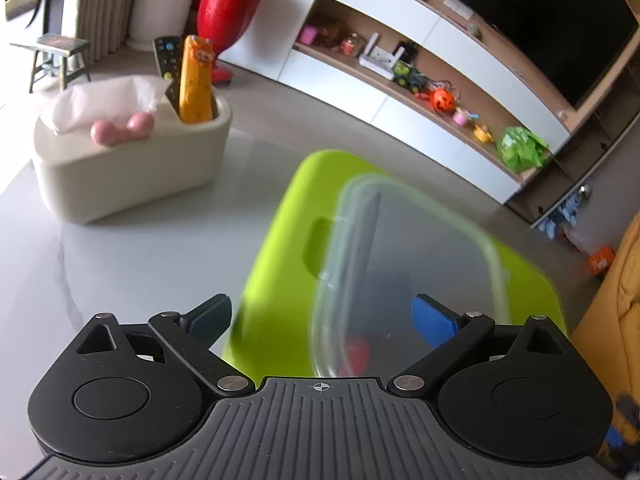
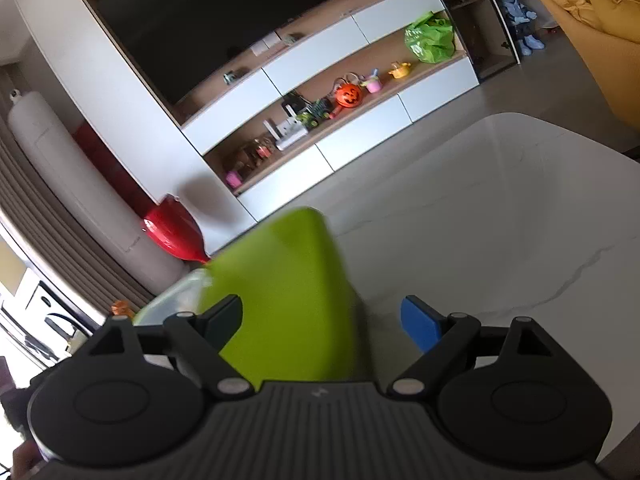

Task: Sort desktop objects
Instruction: 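Lower the green lid onto the grey bin opening with both grippers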

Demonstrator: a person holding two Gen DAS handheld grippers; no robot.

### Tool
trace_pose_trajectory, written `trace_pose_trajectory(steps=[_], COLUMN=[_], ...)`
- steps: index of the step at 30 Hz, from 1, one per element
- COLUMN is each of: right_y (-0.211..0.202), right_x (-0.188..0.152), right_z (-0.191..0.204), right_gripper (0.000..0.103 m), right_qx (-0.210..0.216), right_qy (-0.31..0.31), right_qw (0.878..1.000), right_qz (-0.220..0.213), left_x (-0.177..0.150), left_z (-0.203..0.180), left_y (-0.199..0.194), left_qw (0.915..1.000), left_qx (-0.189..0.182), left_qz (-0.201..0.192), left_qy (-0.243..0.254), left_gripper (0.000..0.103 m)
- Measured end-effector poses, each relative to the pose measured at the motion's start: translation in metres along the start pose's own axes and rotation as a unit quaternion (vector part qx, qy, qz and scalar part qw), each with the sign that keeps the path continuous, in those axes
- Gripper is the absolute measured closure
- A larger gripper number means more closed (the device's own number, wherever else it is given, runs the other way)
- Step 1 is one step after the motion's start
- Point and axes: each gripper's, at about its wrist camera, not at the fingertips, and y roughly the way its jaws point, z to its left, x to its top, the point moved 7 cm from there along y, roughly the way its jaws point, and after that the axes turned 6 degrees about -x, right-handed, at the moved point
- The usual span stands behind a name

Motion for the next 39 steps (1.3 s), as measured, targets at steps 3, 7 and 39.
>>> trace_pose_trajectory(steps=[3, 7, 39], right_y=[-0.004, -0.001, 0.039], right_x=[-0.007, -0.002, -0.002], right_z=[0.017, 0.019, -0.024], right_gripper=[0.013, 0.011, 0.045], right_qx=[0.016, -0.015, -0.023], right_qy=[-0.012, -0.048, -0.005], right_qw=[1.0, 0.998, 0.999], right_qz=[0.004, -0.037, 0.024], left_x=[-0.008, -0.025, 0.018], left_z=[0.019, 0.048, -0.01], left_y=[-0.027, -0.037, 0.032], left_qw=[0.9994, 0.9943, 0.998], left_qx=[0.001, -0.048, -0.03], left_qz=[-0.017, -0.016, 0.03], left_qy=[-0.031, -0.094, 0.047], left_gripper=[0.002, 0.0, 0.002])
